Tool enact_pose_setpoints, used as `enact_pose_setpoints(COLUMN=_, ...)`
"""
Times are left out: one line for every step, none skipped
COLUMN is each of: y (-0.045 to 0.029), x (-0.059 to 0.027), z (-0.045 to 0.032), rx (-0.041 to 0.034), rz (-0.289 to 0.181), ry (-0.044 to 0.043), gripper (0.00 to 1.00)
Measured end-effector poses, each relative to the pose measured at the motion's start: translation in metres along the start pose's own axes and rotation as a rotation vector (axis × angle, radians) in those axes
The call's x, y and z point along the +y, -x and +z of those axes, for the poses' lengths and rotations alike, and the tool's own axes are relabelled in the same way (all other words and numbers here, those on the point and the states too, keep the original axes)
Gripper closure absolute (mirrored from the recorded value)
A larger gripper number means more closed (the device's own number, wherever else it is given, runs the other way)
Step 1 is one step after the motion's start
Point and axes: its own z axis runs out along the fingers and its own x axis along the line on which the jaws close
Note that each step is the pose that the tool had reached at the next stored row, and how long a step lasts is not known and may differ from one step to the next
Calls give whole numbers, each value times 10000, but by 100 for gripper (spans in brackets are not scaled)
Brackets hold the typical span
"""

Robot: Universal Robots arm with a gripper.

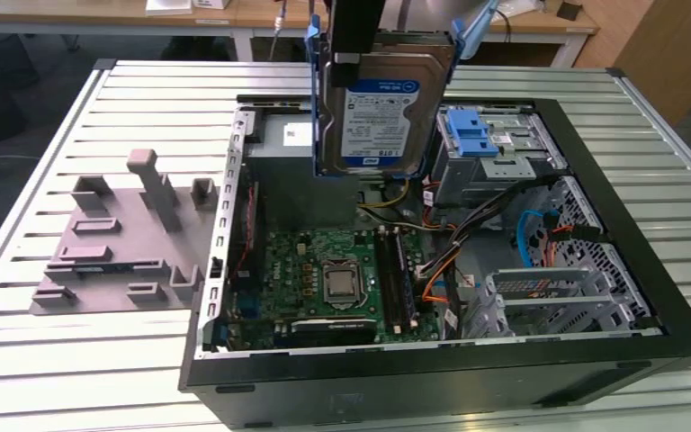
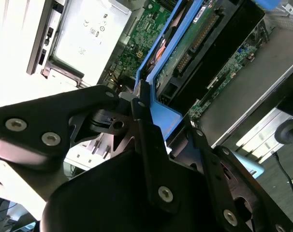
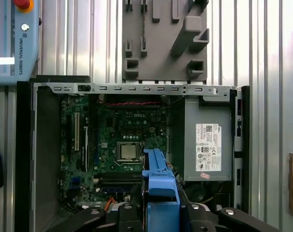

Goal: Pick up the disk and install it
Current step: 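Pick up the disk, then insert the disk into the insertion slot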

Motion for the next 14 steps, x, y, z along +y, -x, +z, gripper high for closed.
enact_pose_setpoints(y=0, x=0, z=2, rx=0, rz=14, ry=-2, gripper=64)
enact_pose_setpoints(y=0, x=0, z=4, rx=-1, rz=24, ry=-3, gripper=64)
enact_pose_setpoints(y=-1, x=0, z=6, rx=-1, rz=29, ry=-4, gripper=64)
enact_pose_setpoints(y=-1, x=0, z=7, rx=-1, rz=31, ry=-4, gripper=64)
enact_pose_setpoints(y=-1, x=0, z=11, rx=-1, rz=33, ry=-4, gripper=64)
enact_pose_setpoints(y=-1, x=-1, z=11, rx=-1, rz=33, ry=-4, gripper=64)
enact_pose_setpoints(y=-1, x=-1, z=12, rx=-2, rz=34, ry=-4, gripper=64)
enact_pose_setpoints(y=-1, x=-3, z=12, rx=-2, rz=33, ry=-4, gripper=64)
enact_pose_setpoints(y=-2, x=-5, z=12, rx=-2, rz=32, ry=-4, gripper=64)
enact_pose_setpoints(y=-2, x=-7, z=12, rx=-2, rz=33, ry=-4, gripper=64)
enact_pose_setpoints(y=-3, x=-8, z=12, rx=-2, rz=33, ry=-4, gripper=64)
enact_pose_setpoints(y=-5, x=-9, z=12, rx=-2, rz=33, ry=-4, gripper=64)
enact_pose_setpoints(y=-8, x=-9, z=12, rx=-4, rz=33, ry=-5, gripper=64)
enact_pose_setpoints(y=-11, x=-10, z=12, rx=-3, rz=33, ry=-5, gripper=64)
